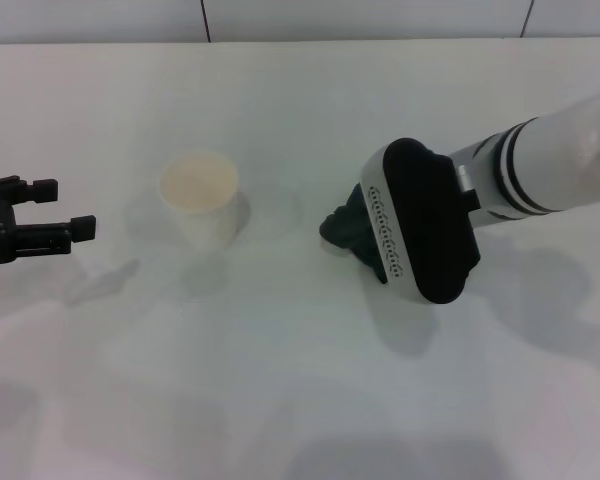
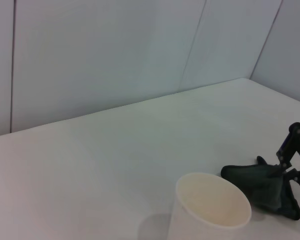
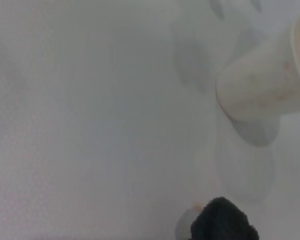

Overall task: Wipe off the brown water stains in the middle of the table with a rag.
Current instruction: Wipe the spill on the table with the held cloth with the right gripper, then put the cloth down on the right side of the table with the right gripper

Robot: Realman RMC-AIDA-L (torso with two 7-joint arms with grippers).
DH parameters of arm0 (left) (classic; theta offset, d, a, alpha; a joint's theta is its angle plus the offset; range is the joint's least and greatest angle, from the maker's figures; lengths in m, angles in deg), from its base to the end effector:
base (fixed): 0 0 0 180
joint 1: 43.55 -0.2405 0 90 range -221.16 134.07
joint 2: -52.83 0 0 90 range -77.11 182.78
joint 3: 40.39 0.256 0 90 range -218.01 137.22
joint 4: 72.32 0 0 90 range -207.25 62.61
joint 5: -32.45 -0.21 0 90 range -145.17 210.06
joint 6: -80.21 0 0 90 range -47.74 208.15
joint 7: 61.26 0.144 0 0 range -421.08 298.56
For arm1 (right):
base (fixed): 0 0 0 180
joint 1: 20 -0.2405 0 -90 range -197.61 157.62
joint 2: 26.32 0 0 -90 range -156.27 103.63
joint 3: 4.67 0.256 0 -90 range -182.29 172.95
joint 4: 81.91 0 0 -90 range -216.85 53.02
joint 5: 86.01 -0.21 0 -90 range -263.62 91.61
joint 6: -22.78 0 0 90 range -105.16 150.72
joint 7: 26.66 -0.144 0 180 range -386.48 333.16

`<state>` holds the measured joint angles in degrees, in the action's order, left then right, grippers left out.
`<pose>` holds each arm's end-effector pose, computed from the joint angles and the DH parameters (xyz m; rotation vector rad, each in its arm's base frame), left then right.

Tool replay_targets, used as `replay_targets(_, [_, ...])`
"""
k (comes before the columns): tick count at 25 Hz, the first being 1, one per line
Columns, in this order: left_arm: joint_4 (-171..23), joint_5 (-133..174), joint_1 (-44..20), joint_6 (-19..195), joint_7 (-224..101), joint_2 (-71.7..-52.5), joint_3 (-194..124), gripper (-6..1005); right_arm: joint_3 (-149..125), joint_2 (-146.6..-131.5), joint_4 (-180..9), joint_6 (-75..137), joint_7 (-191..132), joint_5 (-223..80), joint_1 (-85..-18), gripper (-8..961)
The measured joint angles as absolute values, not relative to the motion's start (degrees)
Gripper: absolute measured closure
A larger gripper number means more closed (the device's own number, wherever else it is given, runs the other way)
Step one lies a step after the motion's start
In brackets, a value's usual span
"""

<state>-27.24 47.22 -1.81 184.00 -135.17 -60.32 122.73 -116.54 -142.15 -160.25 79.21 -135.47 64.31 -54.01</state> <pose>-0.3205 0.3204 0.0884 -2.5647 -0.8197 -0.4698 0.1317 0.3561 -0.0787 -2.5895 -0.7504 -0.6142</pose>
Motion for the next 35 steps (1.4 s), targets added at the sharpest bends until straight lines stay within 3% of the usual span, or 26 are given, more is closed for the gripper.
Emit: replay_targets(35, [-27.2, 47.2, -1.6, 183.1, -135.6, -59.93, 122.7, 108, -103.8, -142.09, -164.4, 90.4, -135.3, 63.3, -47.9, 843])
